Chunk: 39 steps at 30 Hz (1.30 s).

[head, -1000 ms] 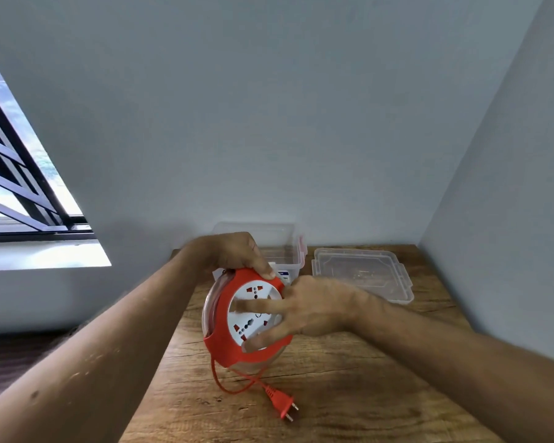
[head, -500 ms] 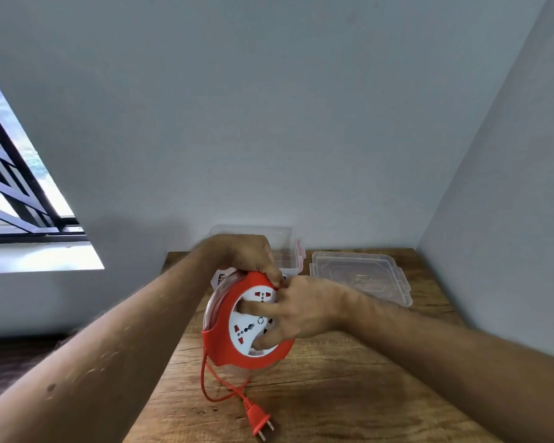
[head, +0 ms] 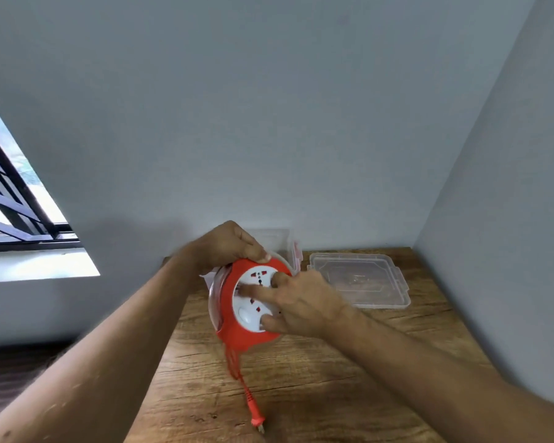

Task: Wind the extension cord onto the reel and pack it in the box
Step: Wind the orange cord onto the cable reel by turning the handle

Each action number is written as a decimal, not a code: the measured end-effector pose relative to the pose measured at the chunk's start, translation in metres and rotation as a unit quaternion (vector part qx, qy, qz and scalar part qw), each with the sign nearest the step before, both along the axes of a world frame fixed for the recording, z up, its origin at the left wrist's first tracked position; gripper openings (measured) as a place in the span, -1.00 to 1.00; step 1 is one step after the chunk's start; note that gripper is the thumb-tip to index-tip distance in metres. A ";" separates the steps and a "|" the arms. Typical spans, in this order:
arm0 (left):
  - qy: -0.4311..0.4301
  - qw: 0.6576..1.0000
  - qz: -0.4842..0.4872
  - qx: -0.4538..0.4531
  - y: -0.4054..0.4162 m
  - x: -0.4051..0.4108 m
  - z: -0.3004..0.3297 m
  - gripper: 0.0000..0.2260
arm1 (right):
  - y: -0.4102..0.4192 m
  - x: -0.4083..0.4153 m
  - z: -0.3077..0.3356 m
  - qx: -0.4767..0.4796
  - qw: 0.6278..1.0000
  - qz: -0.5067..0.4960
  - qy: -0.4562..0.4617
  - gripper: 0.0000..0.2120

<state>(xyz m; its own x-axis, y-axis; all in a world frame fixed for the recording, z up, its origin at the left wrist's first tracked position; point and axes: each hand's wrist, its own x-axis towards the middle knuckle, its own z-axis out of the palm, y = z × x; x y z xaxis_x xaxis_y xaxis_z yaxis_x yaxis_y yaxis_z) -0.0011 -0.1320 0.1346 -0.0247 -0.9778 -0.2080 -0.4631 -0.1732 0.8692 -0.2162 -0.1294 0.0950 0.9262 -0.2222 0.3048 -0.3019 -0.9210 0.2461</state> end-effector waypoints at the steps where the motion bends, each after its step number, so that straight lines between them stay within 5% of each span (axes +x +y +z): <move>1: 0.021 0.999 0.021 -0.019 0.002 0.002 -0.001 -0.93 | -0.001 0.001 0.000 0.019 0.999 -0.023 -0.034 -0.42; 7: 0.100 0.969 0.159 -0.158 0.011 -0.005 -0.016 -0.84 | -0.005 0.019 0.000 0.125 0.941 -0.218 -0.228 -0.43; 11: 0.066 0.979 0.139 -0.137 0.013 -0.010 -0.018 -0.69 | -0.008 0.018 -0.013 0.162 0.935 -0.233 -0.211 -0.43; 15: -0.049 0.981 0.143 -0.125 0.007 -0.013 -0.024 -0.82 | -0.006 0.014 -0.014 0.241 0.930 -0.230 -0.157 -0.40; 20: 0.001 0.995 0.097 -0.037 0.009 0.004 -0.024 -0.80 | -0.019 -0.018 0.010 0.080 0.997 -0.021 0.006 -0.60; 23: 0.031 0.998 0.043 0.020 0.011 0.009 -0.021 -0.65 | -0.021 -0.031 0.017 0.013 0.986 0.097 0.138 -0.49; 33: -0.081 0.978 -0.101 0.165 0.005 -0.015 0.005 -0.87 | -0.008 -0.024 0.013 -0.029 0.962 0.219 0.162 -0.42; 39: -0.136 0.957 -0.147 0.209 0.001 -0.028 0.005 -0.76 | -0.005 -0.020 0.019 -0.045 0.942 0.258 0.211 -0.45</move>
<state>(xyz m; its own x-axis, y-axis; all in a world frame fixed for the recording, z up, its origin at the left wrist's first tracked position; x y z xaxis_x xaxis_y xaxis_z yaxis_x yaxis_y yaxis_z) -0.0291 -0.1313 0.1401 -0.1757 -0.7670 -0.6171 -0.7448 -0.3064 0.5928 -0.2363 -0.1339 0.1140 0.9464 0.3007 -0.1181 0.3230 -0.8879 0.3275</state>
